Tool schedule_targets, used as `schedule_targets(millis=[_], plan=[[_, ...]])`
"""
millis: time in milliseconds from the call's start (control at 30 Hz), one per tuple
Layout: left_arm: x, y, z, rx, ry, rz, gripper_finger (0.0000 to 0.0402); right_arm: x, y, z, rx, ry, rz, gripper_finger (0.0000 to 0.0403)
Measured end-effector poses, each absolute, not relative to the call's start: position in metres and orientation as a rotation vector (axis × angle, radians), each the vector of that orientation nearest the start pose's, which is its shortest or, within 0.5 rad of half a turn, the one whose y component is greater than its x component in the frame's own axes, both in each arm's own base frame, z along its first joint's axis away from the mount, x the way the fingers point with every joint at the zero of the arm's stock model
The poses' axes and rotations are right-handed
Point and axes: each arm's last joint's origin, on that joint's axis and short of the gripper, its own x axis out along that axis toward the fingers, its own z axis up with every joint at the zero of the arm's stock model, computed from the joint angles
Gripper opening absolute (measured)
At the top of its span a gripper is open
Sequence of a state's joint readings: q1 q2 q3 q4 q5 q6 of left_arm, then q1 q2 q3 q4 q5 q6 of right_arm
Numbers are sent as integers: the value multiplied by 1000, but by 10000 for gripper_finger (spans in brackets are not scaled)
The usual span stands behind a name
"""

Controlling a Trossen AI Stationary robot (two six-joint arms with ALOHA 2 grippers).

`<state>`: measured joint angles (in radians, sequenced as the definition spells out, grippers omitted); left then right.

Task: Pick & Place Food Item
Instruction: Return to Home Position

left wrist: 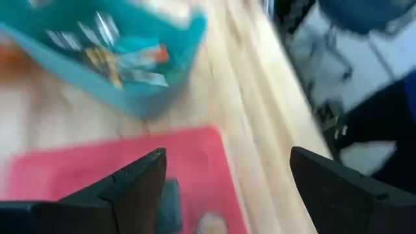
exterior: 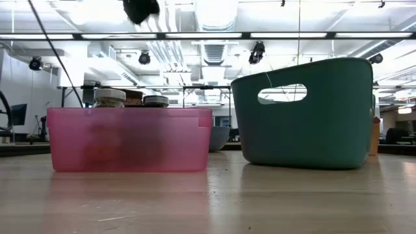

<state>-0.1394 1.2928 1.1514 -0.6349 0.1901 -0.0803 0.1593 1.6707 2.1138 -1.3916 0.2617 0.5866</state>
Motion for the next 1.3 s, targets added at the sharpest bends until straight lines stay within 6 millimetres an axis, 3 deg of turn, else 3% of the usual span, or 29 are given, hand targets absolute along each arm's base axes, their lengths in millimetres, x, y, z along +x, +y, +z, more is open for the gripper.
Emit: schedule_targets(millis=[200, 367, 500, 667, 833, 1133, 1300], plan=[[215, -27, 374, 11, 530, -140, 329, 271, 32, 475, 143, 885, -273, 314], [167, -11, 406, 235, 346, 118, 329, 238, 24, 500, 234, 756, -401, 314], [140, -5, 412, 56, 260, 222, 330, 201, 14, 514, 275, 619, -580, 314], [119, 4, 401, -55, 234, 297, 330, 150, 8, 524, 353, 462, -546, 314], [97, 11, 378, -142, 202, 315, 330, 121, 7, 514, 369, 327, -466, 314], [73, 10, 325, -288, 144, 277, 330, 77, -1, 457, 420, 187, -409, 314], [63, 10, 305, -303, 145, 277, 330, 52, -2, 422, 475, 52, -252, 314]])
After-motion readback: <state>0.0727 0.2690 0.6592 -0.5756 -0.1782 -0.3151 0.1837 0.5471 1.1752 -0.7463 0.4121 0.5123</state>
